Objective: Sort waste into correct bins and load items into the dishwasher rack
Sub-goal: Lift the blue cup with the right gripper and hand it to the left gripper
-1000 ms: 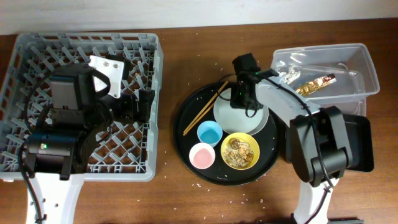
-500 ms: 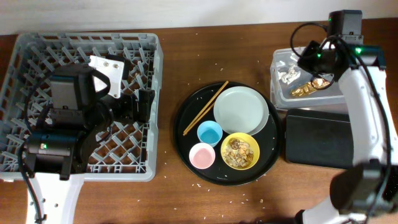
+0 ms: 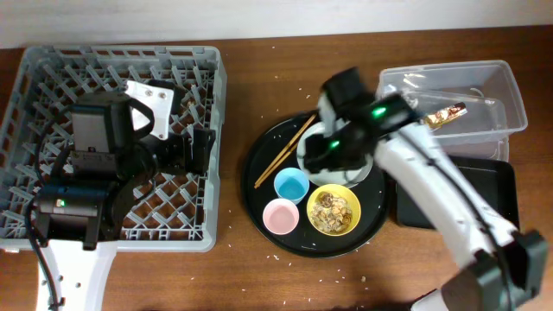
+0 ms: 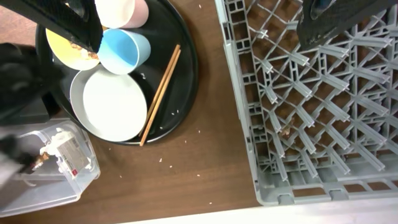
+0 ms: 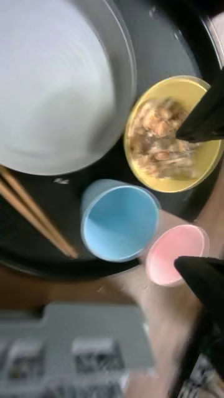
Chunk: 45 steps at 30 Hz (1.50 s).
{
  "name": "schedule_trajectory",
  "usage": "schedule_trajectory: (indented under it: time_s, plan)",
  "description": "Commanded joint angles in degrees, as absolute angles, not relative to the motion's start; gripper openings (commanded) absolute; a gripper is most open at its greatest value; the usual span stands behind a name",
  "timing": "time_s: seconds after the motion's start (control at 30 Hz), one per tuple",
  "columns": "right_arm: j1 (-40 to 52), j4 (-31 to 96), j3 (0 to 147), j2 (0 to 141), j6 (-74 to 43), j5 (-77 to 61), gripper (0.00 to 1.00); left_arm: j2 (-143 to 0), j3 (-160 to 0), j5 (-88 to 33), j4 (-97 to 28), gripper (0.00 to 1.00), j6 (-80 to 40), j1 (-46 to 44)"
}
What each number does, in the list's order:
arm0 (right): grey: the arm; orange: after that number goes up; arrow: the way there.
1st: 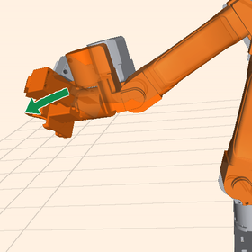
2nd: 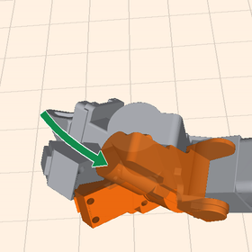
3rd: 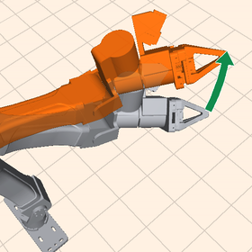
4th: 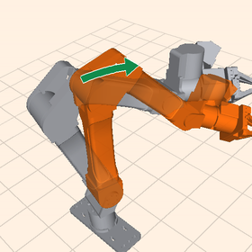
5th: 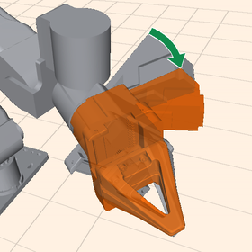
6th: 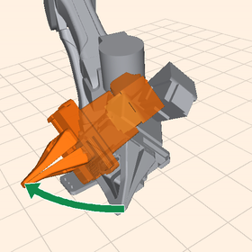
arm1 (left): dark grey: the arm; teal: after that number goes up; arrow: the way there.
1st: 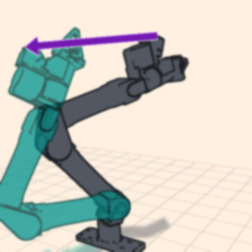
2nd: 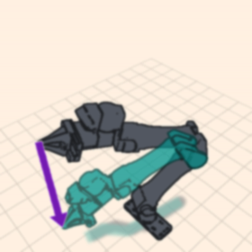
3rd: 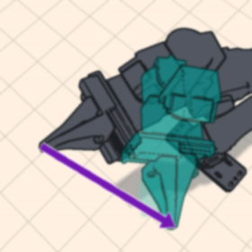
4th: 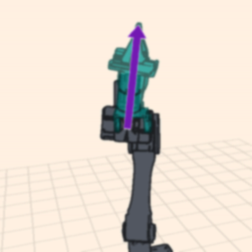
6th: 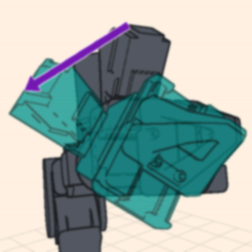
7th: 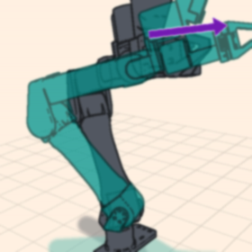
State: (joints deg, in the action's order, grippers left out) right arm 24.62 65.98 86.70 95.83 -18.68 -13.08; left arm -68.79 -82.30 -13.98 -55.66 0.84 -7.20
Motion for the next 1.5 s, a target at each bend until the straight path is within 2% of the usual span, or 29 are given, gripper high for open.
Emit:
schedule_trajectory:
  time_s: [0.0, 0.13, 0.17, 0.2, 0.27, 0.43, 0.5, 0.57, 0.63, 0.7, 0.77, 0.9, 1.2, 1.23, 1.3, 1.4, 1.43, 1.47]
  plan:
    - [27.0, 58.7, 78.8, 98.5, -23.5, -8.6, 0.60, -68.7, -83.3, -15.7, -56.0, 0.99, 0.7, -7.0]
    - [27.0, 49.6, 70.3, 100.3, -23.5, -13.1, 0.57, -68.8, -83.3, -20.1, -55.4, 0.99, -0.9, -7.0]
    - [27.0, 48.4, 69.2, 100.7, -23.5, -13.0, 0.47, -68.9, -83.3, -22.4, -54.6, 0.99, -2.7, -7.0]
    - [26.9, 47.7, 68.7, 100.7, -23.4, -12.8, 0.29, -69.2, -83.3, -24.4, -53.6, 0.99, -4.1, -7.0]
    - [26.9, 46.6, 69.1, 100.6, -22.7, -12.8, 0.04, -69.7, -83.3, -28.4, -51.9, 0.99, -5.4, -7.0]
    - [25.4, 56.3, 81.7, 94.9, -15.7, -13.4, 0.04, -71.8, -83.3, -39.4, -49.6, 1.00, -10.1, -6.6]
    - [23.4, 61.2, 89.6, 91.3, -11.7, -15.6, 0.04, -72.5, -83.3, -48.9, -47.4, 0.98, -12.0, -4.4]
    - [20.2, 63.1, 96.6, 88.1, -7.5, -23.7, 0.04, -73.9, -83.3, -58.0, -45.4, 0.96, -12.8, -2.6]
    - [18.4, 63.1, 99.3, 86.0, 4.5, -43.4, 0.04, -75.5, -83.3, -68.5, -43.2, 0.95, -13.7, -2.3]
    - [18.2, 63.1, 99.4, 85.3, 11.7, -55.7, 0.04, -77.0, -83.3, -78.7, -39.3, 0.92, -14.1, -2.3]
    - [18.3, 62.5, 99.4, 85.4, 16.3, -64.4, 0.04, -77.8, -83.3, -85.2, -36.4, 0.84, -14.3, -2.3]
    - [18.3, 59.0, 99.4, 85.5, 16.0, -67.3, 0.04, -77.8, -83.3, -90.2, -36.7, 0.72, -14.3, -2.4]
    - [18.3, 45.1, 99.4, 85.5, 4.6, -63.4, 0.04, -77.5, -83.3, -90.2, -37.1, 0.72, -17.1, -4.6]
    - [18.4, 44.4, 99.4, 85.5, 3.9, -63.4, 0.04, -77.5, -83.3, -90.2, -37.1, 0.70, -17.1, -4.6]
    - [18.4, 44.7, 99.4, 85.5, 3.9, -63.4, 0.04, -77.5, -83.3, -90.2, -37.1, 0.55, -17.1, -4.6]
    - [18.3, 44.7, 99.4, 85.5, 3.9, -63.4, 0.04, -77.5, -83.3, -90.1, -37.1, 0.49, -17.1, -4.6]
    - [18.3, 44.6, 99.4, 85.5, 3.9, -63.4, 0.04, -77.5, -83.3, -90.1, -37.1, 0.52, -17.1, -4.6]
    - [18.4, 44.2, 99.4, 85.5, 3.9, -63.4, 0.04, -77.5, -83.3, -90.2, -37.1, 0.75, -17.1, -4.6]
